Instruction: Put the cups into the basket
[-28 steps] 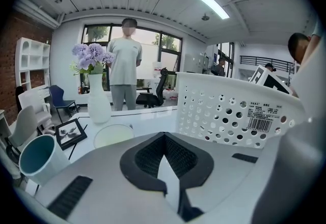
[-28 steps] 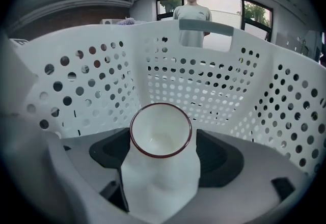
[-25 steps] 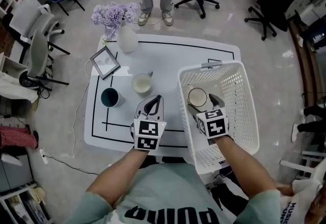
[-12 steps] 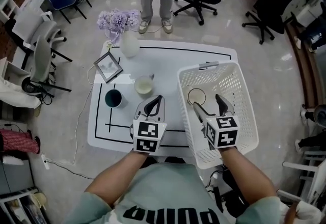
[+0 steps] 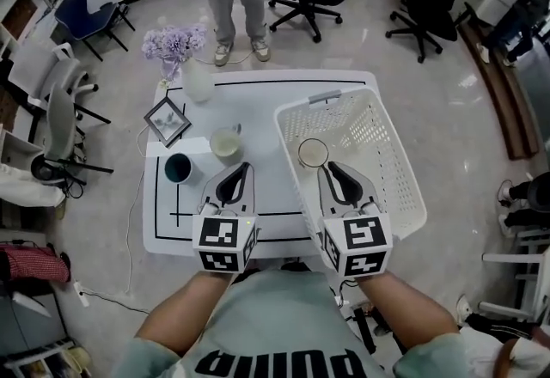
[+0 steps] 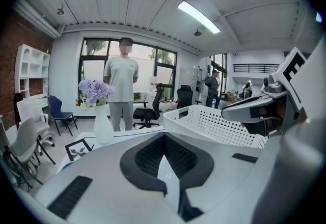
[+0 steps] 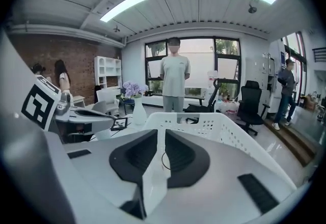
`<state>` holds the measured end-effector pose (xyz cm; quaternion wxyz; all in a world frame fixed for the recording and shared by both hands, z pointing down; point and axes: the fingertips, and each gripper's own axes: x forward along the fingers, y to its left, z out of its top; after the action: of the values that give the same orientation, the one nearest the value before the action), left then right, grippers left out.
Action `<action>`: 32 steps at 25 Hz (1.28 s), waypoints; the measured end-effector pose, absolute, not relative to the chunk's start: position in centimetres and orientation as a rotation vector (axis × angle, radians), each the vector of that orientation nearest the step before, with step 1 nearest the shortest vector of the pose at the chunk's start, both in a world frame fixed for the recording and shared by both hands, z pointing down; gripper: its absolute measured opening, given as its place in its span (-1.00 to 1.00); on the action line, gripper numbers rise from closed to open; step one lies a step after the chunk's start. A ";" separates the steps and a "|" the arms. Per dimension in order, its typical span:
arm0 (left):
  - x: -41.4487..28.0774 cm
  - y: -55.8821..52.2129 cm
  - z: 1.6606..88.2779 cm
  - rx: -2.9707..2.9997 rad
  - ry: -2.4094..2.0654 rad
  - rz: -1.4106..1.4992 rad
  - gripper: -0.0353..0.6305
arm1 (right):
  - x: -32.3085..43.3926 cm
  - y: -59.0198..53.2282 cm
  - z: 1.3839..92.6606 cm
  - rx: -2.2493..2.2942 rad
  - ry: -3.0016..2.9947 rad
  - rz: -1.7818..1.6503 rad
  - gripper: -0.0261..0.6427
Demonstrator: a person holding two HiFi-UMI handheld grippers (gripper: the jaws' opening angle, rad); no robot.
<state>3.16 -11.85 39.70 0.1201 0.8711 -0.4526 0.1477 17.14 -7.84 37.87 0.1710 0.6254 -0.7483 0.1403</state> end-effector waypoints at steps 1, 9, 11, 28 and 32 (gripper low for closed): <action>2.9 -11.5 39.2 2.550 -1.325 0.420 -0.88 | 16.7 -7.6 37.5 1.780 -2.133 0.389 -0.75; 0.2 -9.5 36.4 2.548 -1.376 0.362 -0.88 | 13.7 -6.2 35.0 1.766 -2.215 0.331 -0.83; -0.7 -9.0 35.9 2.540 -1.406 0.347 -0.88 | 12.8 -5.9 34.6 1.741 -2.242 0.332 -0.83; -8.1 -6.0 35.9 2.419 -1.610 0.307 -0.88 | 4.8 -4.0 35.9 1.513 -2.373 0.320 -0.83; -9.1 -5.3 36.3 2.397 -1.633 0.319 -0.88 | 3.5 -3.6 36.3 1.477 -2.383 0.321 -0.83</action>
<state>-9.09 -5.31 36.28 0.1116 0.8163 -0.5563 0.1086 3.55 -3.64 36.29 0.1590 0.5168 -0.8337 0.1122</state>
